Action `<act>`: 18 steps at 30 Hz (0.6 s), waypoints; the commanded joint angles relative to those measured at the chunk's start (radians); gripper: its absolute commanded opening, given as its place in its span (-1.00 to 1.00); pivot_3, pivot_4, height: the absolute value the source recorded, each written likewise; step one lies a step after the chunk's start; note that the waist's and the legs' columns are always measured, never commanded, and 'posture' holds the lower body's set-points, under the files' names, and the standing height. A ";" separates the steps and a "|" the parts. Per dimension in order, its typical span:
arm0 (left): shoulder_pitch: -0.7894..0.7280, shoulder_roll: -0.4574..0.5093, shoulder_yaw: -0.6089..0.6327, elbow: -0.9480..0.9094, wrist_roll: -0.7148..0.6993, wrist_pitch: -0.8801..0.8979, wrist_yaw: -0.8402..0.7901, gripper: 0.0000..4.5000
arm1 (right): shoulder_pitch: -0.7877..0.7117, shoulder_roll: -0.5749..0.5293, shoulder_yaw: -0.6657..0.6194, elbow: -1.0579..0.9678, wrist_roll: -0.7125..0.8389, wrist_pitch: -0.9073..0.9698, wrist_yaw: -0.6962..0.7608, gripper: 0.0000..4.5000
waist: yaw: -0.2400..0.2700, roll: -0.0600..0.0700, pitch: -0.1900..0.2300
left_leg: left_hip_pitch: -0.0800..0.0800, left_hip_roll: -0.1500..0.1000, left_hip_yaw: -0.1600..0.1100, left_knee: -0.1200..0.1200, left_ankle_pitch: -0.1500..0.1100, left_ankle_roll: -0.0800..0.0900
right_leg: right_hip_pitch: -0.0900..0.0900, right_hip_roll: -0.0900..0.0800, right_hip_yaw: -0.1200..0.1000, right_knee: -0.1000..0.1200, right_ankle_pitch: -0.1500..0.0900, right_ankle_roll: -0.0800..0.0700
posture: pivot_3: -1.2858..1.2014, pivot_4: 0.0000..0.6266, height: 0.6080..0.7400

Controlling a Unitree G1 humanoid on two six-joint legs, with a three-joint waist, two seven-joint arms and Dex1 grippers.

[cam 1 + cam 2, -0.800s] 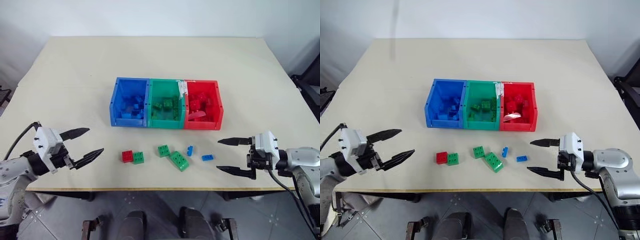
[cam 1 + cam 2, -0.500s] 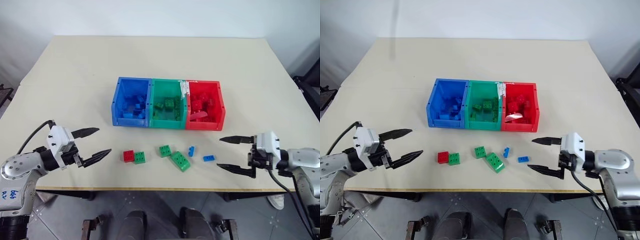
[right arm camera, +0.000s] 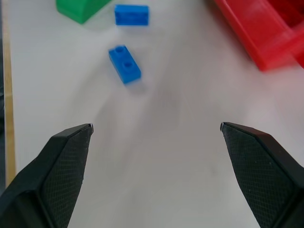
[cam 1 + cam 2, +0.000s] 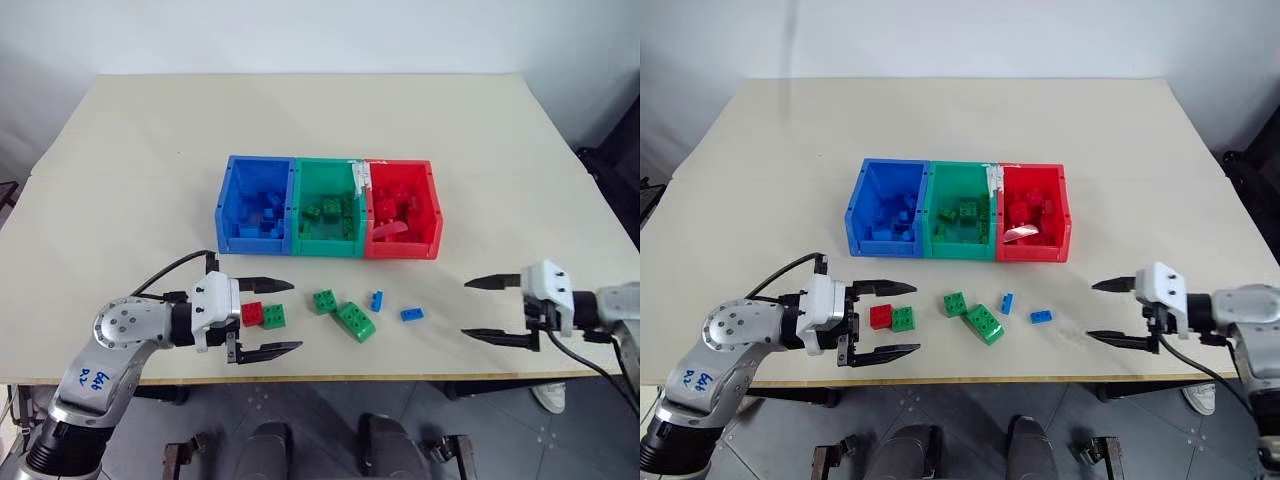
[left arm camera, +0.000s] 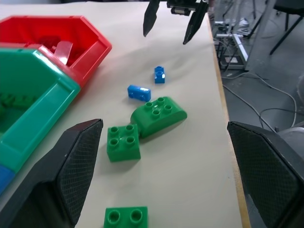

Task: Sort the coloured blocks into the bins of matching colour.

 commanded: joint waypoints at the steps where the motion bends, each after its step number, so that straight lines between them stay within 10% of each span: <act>1: 0.050 0.036 0.071 -0.031 -0.007 -0.008 0.000 0.98 | -0.058 0.023 0.095 -0.082 -0.039 0.078 0.010 1.00 | 0.003 0.000 0.000 | 0.000 0.000 0.000 0.000 0.000 0.000 | 0.000 0.000 0.000 0.000 0.000 0.000 | 0.03 -0.52 1.00; 8: 0.137 0.066 0.128 -0.074 -0.021 -0.001 0.003 1.00 | -0.121 0.053 0.198 -0.063 -0.145 0.031 -0.011 0.74 | 0.021 0.000 0.000 | -0.001 -0.001 -0.001 0.002 -0.001 0.001 | 0.000 0.000 0.000 -0.001 0.000 0.000 | 0.03 -0.52 1.00; 18: 0.229 0.041 0.216 -0.100 -0.050 0.011 0.042 1.00 | -0.158 0.077 0.192 -0.001 -0.149 -0.067 0.006 -0.78 | 0.015 0.000 0.000 | -0.001 0.000 0.000 0.002 -0.002 0.000 | 0.000 0.000 0.000 0.000 0.000 0.000 | 0.03 -0.52 1.00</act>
